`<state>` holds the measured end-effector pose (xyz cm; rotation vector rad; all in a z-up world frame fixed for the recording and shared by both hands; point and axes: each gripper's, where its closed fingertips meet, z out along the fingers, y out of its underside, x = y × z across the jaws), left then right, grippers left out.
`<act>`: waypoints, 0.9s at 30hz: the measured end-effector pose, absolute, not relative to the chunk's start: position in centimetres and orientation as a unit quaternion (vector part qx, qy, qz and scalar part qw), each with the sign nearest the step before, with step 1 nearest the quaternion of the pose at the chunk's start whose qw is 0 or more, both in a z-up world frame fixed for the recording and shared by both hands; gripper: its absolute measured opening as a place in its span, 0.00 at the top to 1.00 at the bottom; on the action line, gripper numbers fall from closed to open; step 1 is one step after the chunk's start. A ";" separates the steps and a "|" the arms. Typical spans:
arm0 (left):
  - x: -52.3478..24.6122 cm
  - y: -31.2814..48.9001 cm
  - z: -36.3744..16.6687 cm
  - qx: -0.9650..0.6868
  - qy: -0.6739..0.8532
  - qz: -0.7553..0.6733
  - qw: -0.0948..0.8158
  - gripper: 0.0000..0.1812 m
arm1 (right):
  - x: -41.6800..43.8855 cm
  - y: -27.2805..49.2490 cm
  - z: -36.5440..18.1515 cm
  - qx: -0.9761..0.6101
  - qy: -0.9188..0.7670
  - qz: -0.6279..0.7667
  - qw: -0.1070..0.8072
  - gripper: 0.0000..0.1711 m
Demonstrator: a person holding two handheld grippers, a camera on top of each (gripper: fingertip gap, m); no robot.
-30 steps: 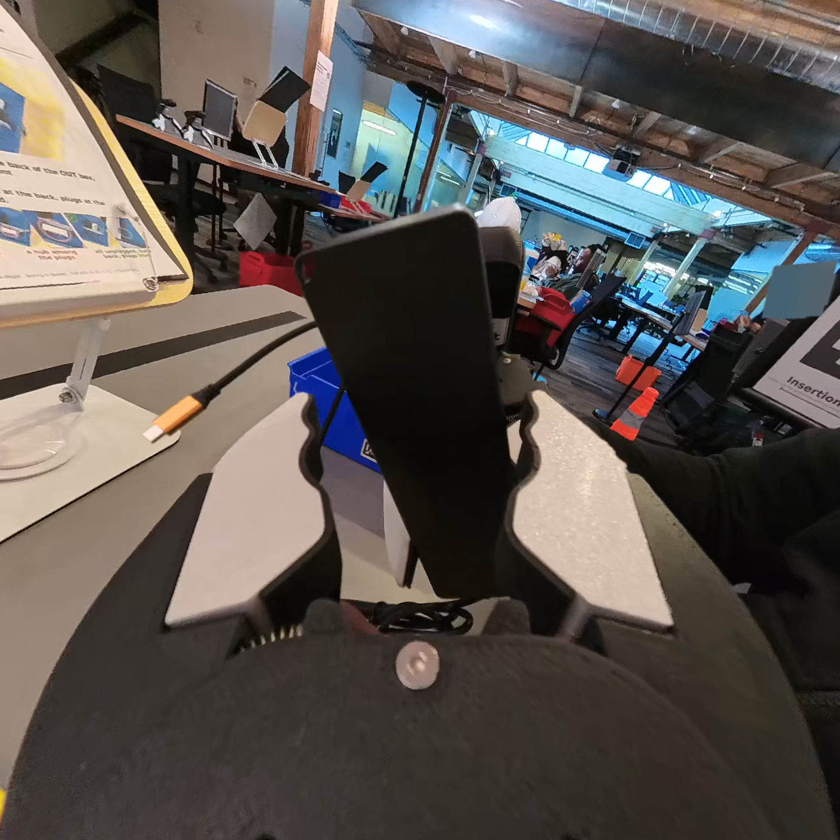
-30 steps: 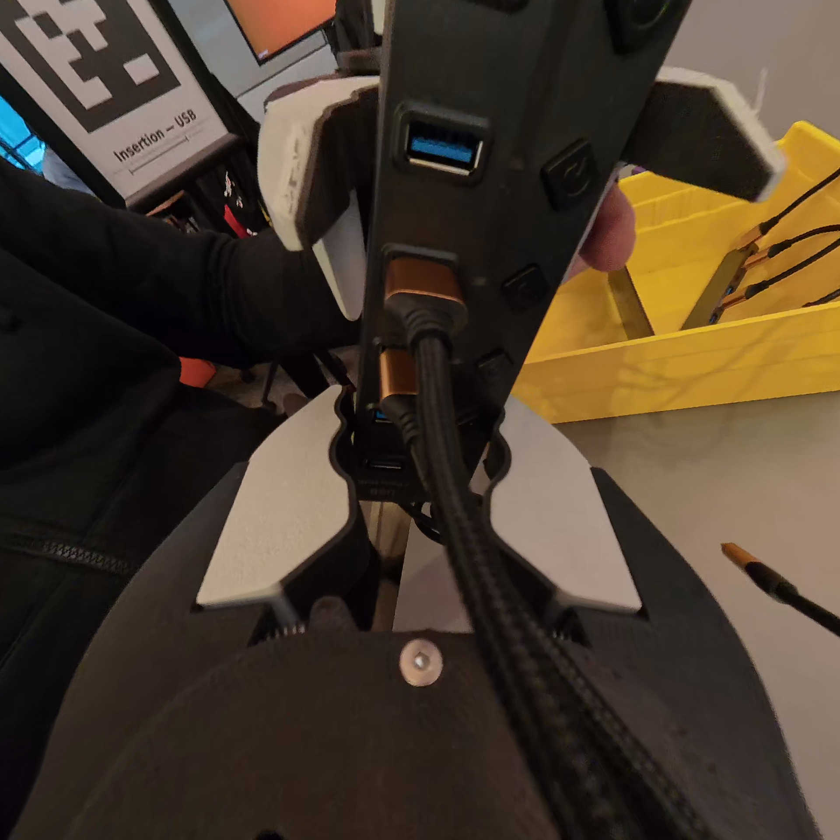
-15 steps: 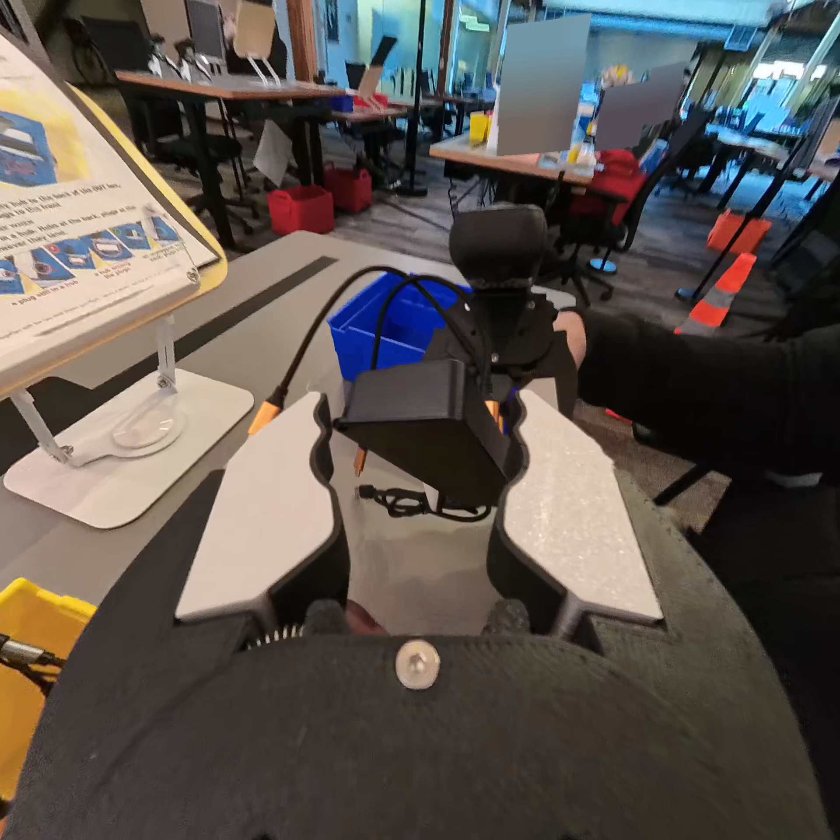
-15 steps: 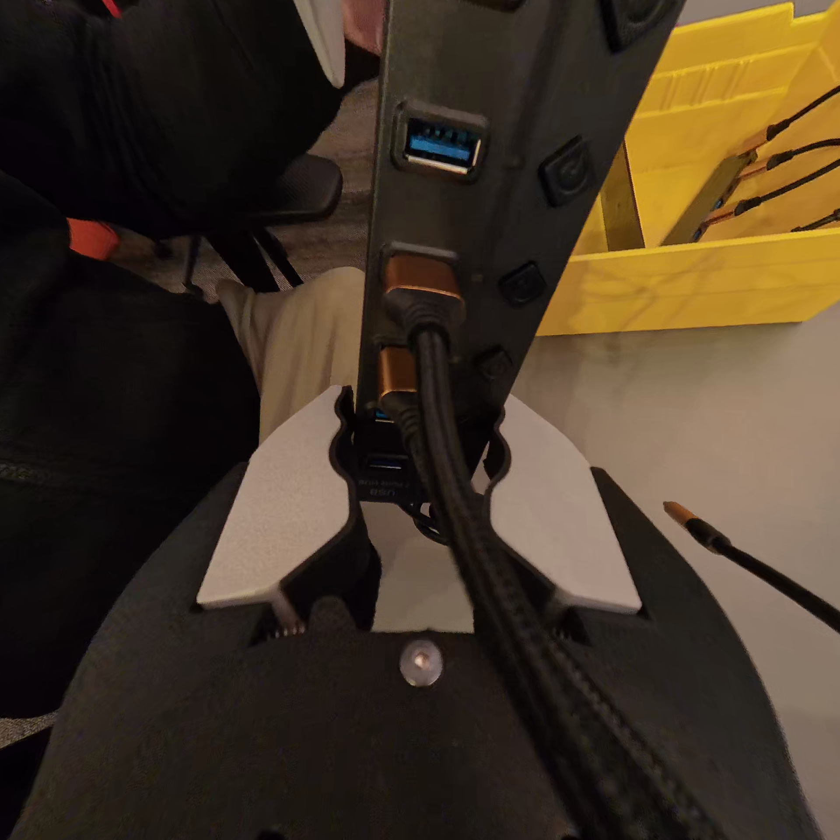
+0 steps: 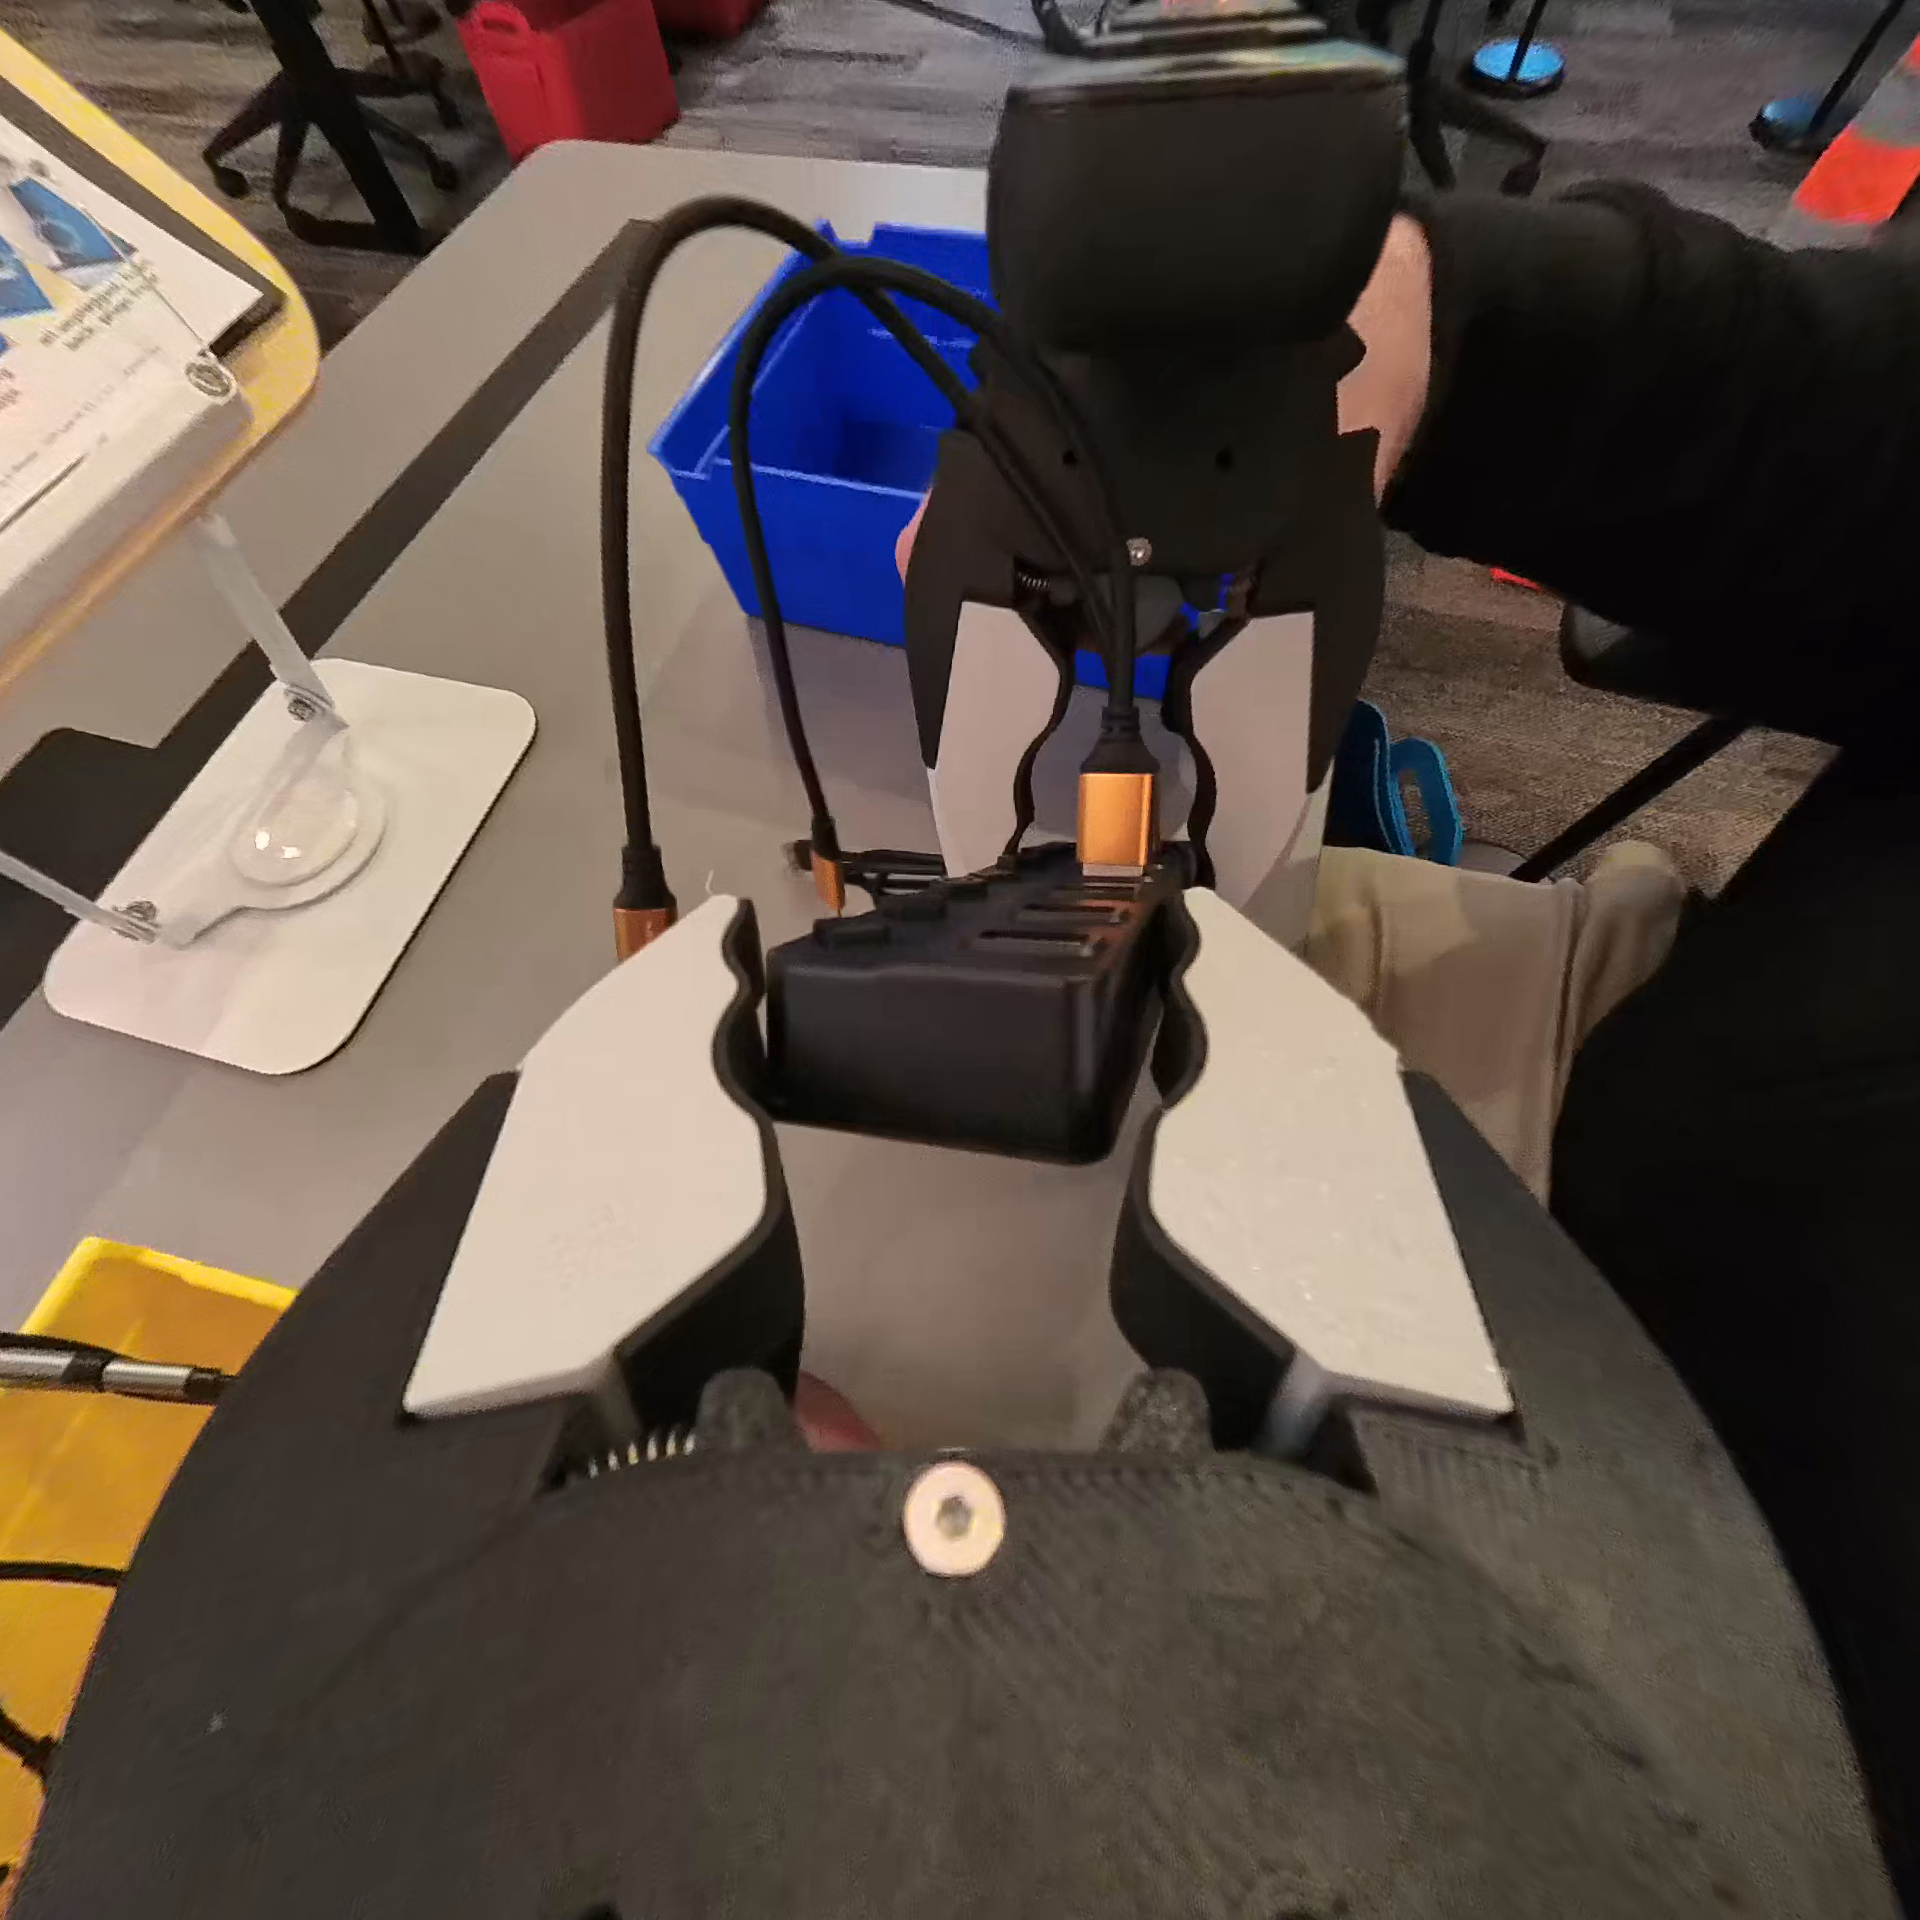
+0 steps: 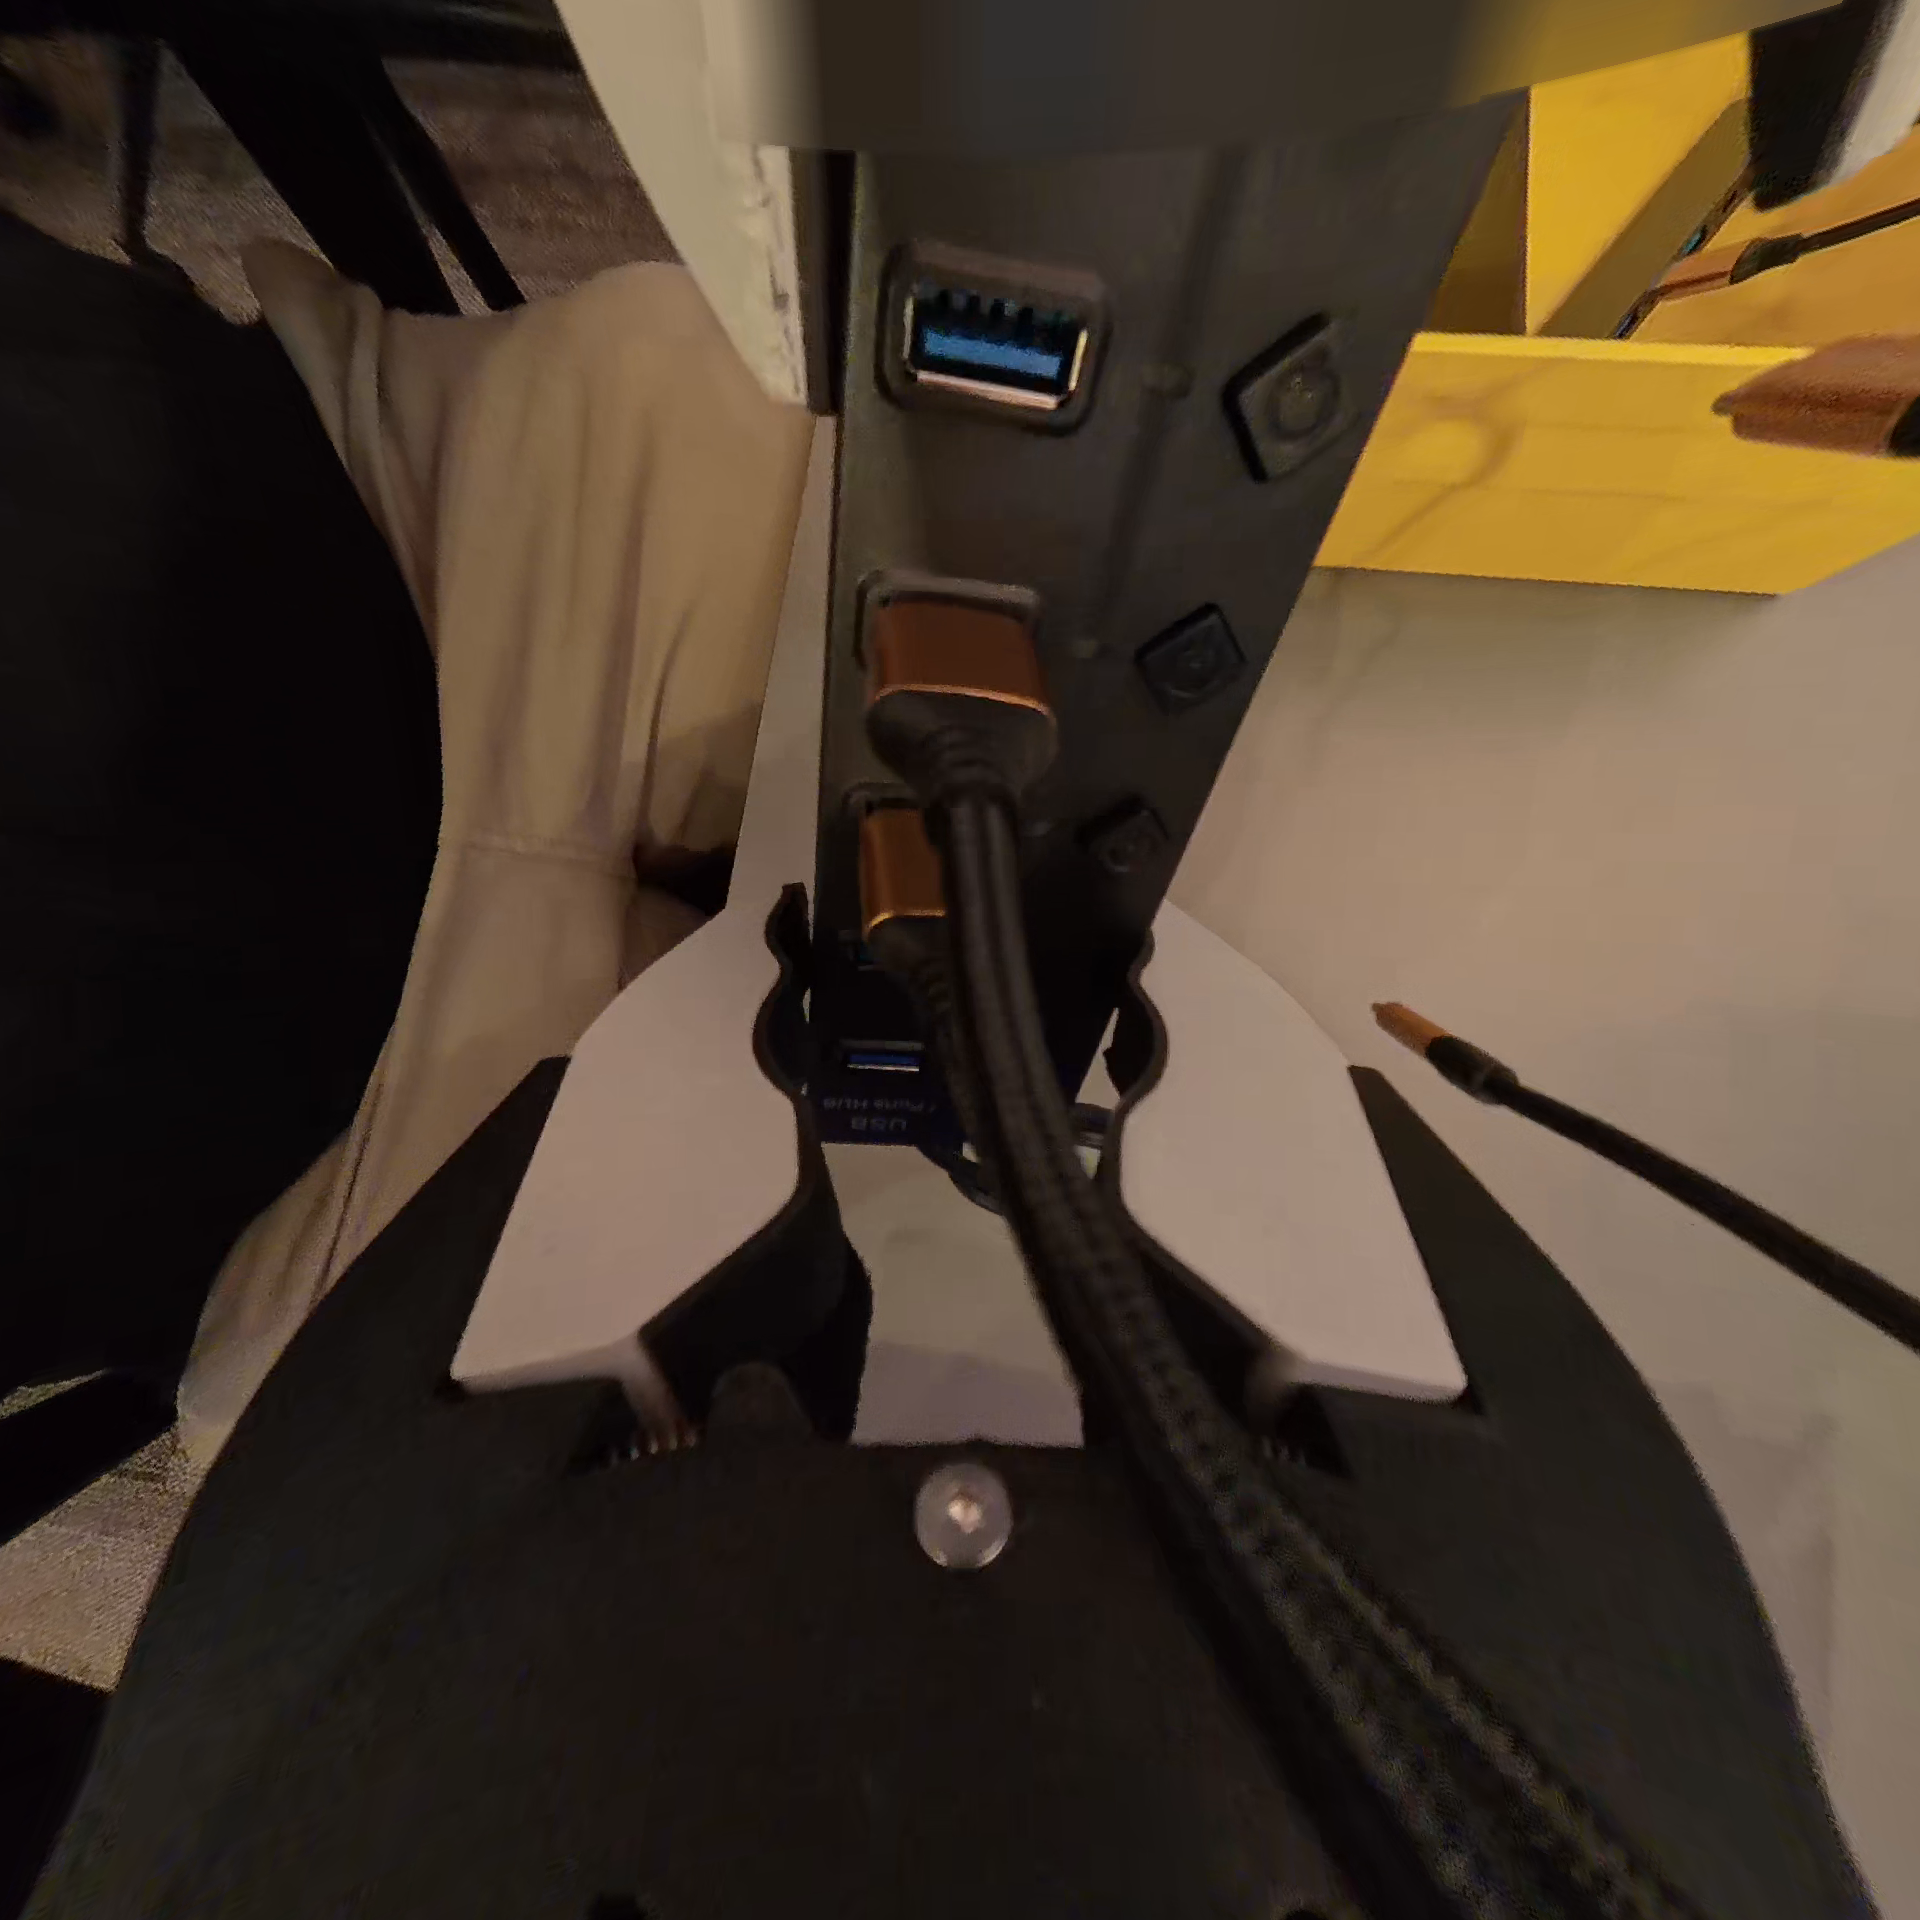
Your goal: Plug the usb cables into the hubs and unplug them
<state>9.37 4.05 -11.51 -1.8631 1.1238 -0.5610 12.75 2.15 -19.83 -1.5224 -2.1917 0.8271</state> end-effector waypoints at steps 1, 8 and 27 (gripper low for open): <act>9.4 3.9 -11.8 -0.749 0.454 -0.228 0.425 0.60 | 12.9 2.1 -20.0 -0.536 -0.775 0.287 0.171 0.68; 9.3 3.4 -12.1 -0.750 0.464 -0.234 0.409 0.62 | 13.1 2.5 -19.8 -0.530 -0.780 0.279 0.182 0.68; 10.0 3.3 -12.7 -0.737 0.484 -0.223 0.416 0.64 | 14.9 3.8 -19.6 -0.529 -0.795 0.228 0.192 0.68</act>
